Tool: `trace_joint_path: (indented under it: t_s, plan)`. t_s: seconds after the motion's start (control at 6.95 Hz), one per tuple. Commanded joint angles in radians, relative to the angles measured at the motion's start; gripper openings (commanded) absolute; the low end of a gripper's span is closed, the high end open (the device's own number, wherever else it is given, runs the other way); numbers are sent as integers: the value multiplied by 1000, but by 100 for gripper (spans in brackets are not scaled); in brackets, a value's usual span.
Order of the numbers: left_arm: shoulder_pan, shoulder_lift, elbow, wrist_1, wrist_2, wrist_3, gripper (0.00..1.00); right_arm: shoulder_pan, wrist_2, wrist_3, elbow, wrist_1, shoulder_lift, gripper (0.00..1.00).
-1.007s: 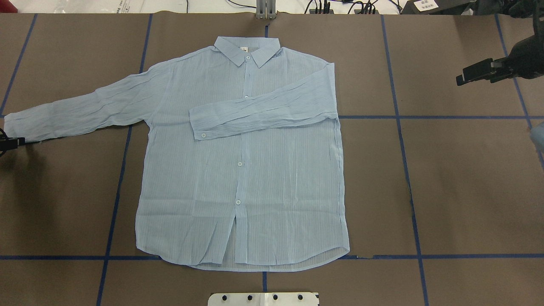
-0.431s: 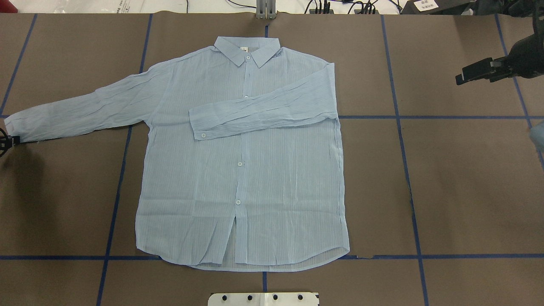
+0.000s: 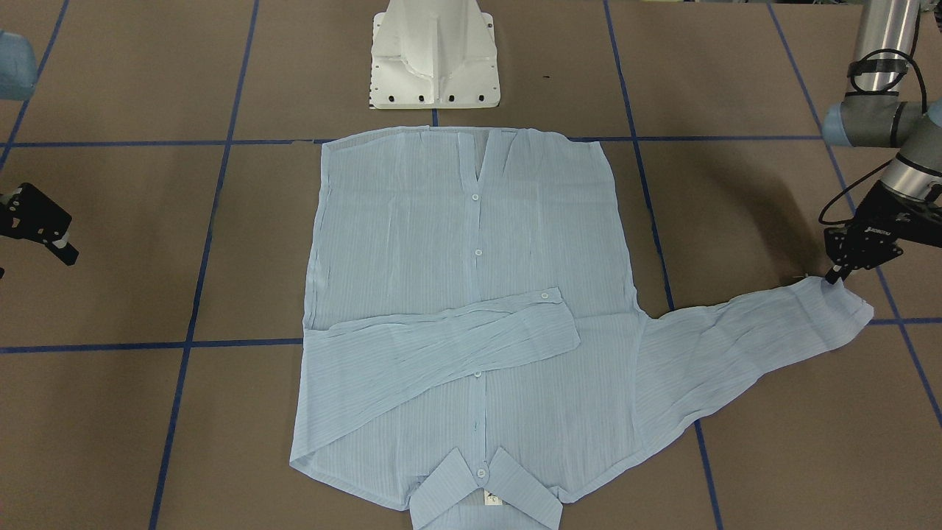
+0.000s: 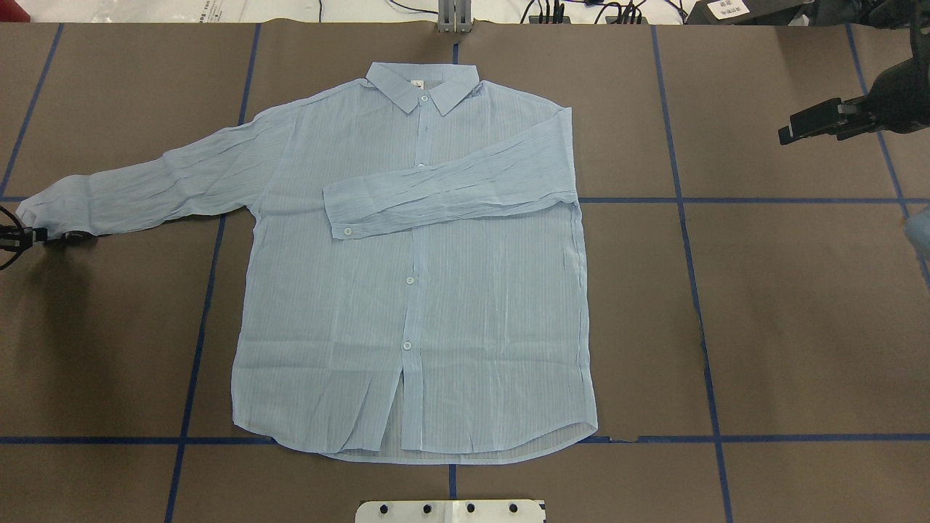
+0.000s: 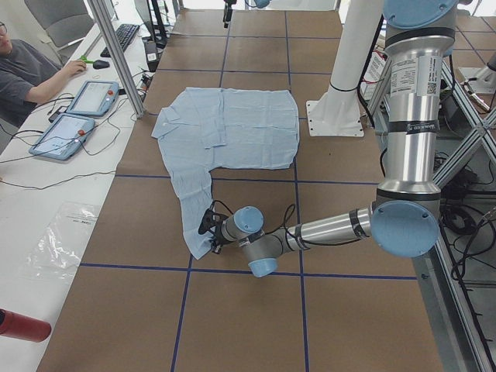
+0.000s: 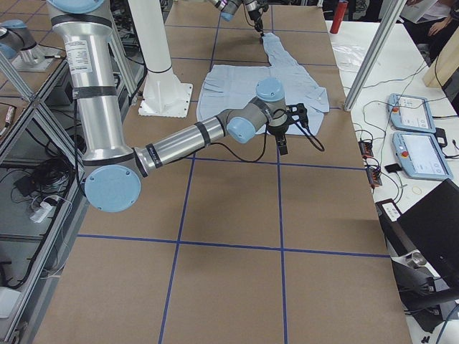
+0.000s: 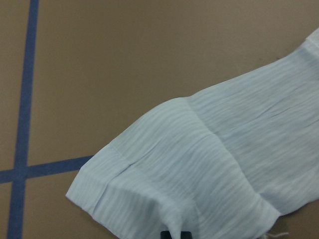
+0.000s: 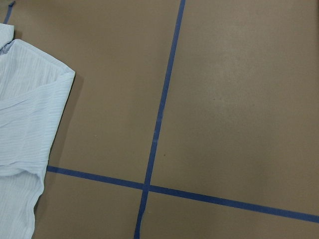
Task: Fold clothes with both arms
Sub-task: 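Grasp the sleeve cuff nearest the left gripper with the left gripper, then carry the sleeve with the left gripper across the shirt front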
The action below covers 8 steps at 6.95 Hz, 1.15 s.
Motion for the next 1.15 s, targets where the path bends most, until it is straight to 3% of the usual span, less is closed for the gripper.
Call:
trace_joint_path:
  t_s: [0.0,0.29,0.58,0.86,1.01]
  plan:
    - [-3,-24,-110,5,-36,0,0,0,0,2,1,0,-1,100]
    - [-2,-98,-157,10,-77,-15,0,0,-2,2,1,2,-1,100]
    - [1,-268,-149,57,-132,-146,0,0,-2,4,1,0,-1,100]
    - [117,-422,-146,129,-101,-279,0,0,-2,4,2,2,-1,100]
    - [189,-514,-149,208,-24,-375,0,0,-2,4,2,2,-1,100]
